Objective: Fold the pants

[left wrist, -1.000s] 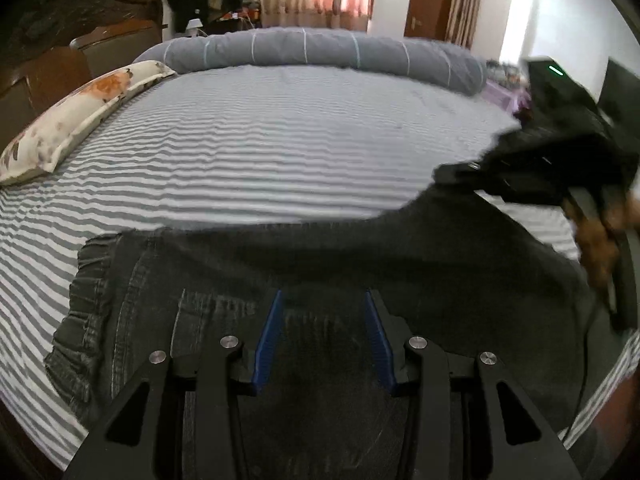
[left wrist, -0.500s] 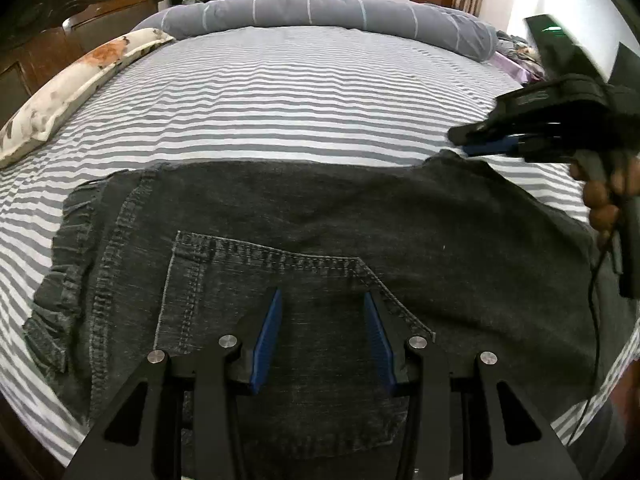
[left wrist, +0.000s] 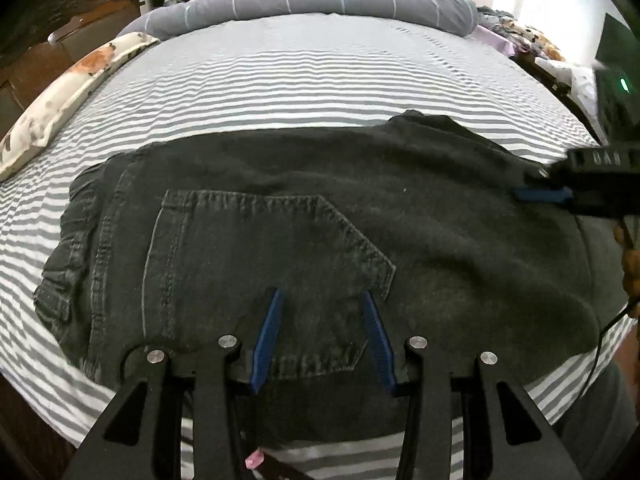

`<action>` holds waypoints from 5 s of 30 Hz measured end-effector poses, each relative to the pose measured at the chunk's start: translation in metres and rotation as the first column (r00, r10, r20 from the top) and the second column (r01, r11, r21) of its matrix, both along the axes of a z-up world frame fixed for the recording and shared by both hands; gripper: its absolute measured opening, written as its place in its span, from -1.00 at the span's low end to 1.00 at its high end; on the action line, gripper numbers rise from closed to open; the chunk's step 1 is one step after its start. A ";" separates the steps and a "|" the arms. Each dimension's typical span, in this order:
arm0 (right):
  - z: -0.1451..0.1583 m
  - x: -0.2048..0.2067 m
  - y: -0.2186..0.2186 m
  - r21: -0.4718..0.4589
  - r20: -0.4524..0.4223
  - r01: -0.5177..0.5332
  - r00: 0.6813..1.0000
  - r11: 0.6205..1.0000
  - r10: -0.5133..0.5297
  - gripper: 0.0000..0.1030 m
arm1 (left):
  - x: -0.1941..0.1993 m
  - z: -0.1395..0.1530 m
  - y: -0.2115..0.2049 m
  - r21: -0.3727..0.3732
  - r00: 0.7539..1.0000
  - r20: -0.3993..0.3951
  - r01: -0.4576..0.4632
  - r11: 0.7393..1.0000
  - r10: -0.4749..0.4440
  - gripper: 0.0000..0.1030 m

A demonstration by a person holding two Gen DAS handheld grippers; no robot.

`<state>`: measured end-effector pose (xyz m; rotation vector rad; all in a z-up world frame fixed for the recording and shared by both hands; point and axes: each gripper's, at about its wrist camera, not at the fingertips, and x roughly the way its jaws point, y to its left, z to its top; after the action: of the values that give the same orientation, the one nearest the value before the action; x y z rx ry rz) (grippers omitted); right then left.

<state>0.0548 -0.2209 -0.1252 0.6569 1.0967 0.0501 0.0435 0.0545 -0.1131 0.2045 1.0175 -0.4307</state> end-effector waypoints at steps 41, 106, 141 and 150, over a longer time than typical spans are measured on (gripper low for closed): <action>-0.027 -0.312 -0.292 0.071 0.035 0.631 0.773 0.773 -0.634 -0.88 | -0.109 0.009 -0.302 0.046 0.908 -0.009 0.419 0.907 -0.419 -0.15; -0.016 -0.324 -0.291 0.240 0.154 0.596 0.756 0.766 -0.636 -0.84 | -0.131 -0.001 -0.314 0.106 0.886 -0.025 0.463 0.880 -0.463 0.16; 0.022 -0.042 0.059 0.053 0.167 -0.183 0.971 0.982 0.172 -0.85 | 0.002 0.044 -0.003 -0.286 0.986 -0.162 -0.002 0.958 -0.046 0.16; 0.027 -0.047 0.070 -0.067 0.181 -0.239 0.952 0.969 0.247 -0.85 | 0.034 0.037 -0.030 -0.437 0.926 -0.345 -0.016 0.899 -0.151 0.16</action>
<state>0.0073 -0.1505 -0.0978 0.4639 0.9875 0.2940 0.0775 0.0241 -0.0759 -0.2558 1.2589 -0.7705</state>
